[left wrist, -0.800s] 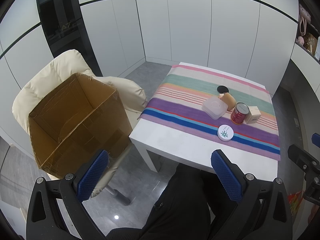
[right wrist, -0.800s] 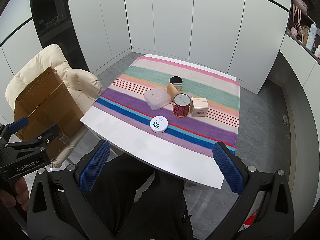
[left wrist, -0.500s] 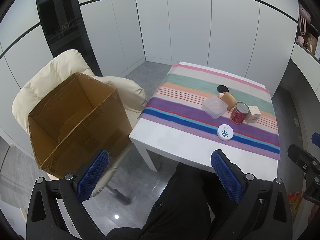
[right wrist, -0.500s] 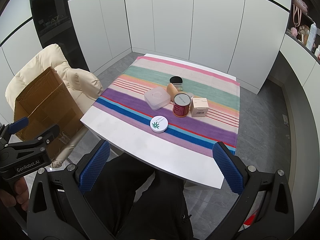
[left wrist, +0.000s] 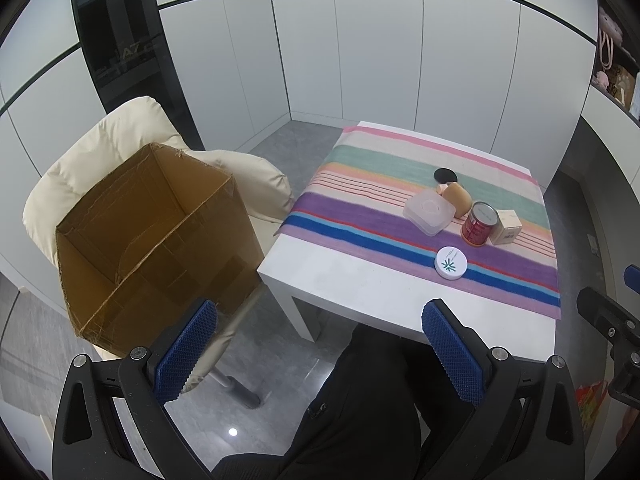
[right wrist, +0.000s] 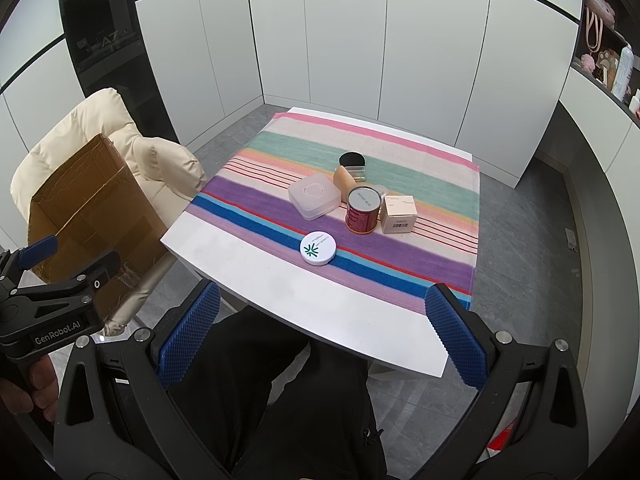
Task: Organize objects
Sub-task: 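Move both tools toward the items on the striped cloth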
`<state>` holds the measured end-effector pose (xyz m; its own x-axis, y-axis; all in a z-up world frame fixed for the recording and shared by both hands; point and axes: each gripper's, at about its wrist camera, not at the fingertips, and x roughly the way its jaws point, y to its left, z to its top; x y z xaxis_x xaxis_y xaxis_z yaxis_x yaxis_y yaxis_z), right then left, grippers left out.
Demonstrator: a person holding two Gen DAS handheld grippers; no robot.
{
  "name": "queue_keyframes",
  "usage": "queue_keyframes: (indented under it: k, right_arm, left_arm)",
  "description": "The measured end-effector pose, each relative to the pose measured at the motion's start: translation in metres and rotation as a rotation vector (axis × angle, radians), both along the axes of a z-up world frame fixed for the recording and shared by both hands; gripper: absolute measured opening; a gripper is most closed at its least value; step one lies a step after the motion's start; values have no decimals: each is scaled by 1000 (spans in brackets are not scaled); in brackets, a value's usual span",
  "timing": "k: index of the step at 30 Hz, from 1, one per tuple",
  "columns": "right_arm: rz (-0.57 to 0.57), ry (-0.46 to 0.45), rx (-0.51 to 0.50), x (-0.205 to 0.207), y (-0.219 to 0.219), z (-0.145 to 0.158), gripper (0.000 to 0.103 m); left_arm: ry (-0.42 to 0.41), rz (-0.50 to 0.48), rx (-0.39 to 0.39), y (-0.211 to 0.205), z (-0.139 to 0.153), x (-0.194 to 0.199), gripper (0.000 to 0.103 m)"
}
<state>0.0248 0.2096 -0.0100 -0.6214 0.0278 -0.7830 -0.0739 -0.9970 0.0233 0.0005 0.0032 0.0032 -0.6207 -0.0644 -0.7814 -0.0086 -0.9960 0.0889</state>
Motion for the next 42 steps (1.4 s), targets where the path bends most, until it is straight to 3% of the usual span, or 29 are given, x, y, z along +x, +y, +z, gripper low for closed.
queue_keyframes:
  k: [42]
  right_arm:
    - [-9, -5, -2, 0, 3, -3, 103]
  left_arm:
    - [-20, -12, 9, 2, -4, -4, 103]
